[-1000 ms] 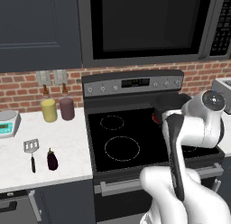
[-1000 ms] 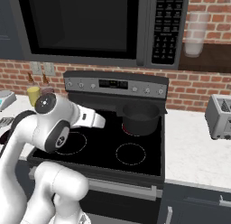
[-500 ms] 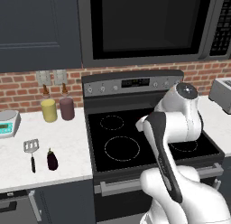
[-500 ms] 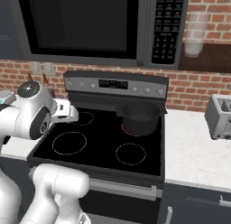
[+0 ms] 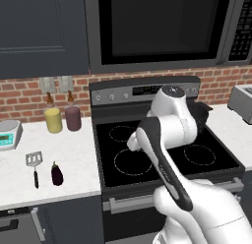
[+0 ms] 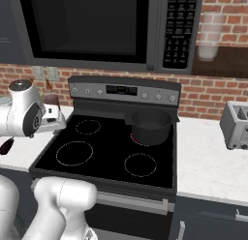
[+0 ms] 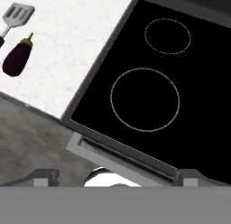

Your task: Put the eggplant and sweet potato in the pot. Retrieve the spatula and lightly stir the vegetables in the pot.

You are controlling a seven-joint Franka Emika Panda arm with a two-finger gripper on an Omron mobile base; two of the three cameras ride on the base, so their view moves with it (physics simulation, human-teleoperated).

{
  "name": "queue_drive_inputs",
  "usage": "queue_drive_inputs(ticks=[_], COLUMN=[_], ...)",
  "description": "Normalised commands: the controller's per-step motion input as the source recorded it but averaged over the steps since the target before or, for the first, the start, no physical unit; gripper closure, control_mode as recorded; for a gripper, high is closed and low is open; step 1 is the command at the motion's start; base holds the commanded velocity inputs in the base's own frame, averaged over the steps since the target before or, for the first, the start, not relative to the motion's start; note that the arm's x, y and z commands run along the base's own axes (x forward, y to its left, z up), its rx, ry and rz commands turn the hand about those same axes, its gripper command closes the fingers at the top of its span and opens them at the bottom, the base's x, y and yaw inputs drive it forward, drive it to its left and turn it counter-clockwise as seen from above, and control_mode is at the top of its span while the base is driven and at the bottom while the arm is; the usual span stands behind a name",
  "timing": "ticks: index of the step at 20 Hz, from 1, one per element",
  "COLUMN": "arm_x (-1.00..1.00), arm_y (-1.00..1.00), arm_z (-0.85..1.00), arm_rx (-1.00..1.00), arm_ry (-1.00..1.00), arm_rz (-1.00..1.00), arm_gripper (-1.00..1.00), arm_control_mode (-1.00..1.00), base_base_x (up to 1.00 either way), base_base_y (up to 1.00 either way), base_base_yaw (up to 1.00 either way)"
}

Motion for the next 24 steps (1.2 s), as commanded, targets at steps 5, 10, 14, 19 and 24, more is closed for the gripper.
queue_drive_inputs(ticks=[5,10,14,19,24], arm_x=[-0.01,-0.02,0.10,0.15,0.00], arm_y=[1.00,1.00,1.00,0.80,0.04], arm_z=[-0.05,-0.23,-0.26,-0.40,-0.16], arm_rx=[0.00,-0.10,-0.12,-0.08,0.00], arm_ry=[0.34,0.34,0.43,0.29,0.12], arm_rz=[0.00,-0.05,-0.09,-0.02,0.00], arm_gripper=[-1.00,-1.00,-1.00,-1.00,-1.00], arm_control_mode=[-1.00,-1.00,-1.00,-1.00,-1.00], base_base_x=[0.00,0.00,0.00,0.00,0.00], base_base_y=[0.00,0.00,0.00,0.00,0.00], base_base_yaw=[0.00,0.00,0.00,0.00,0.00])
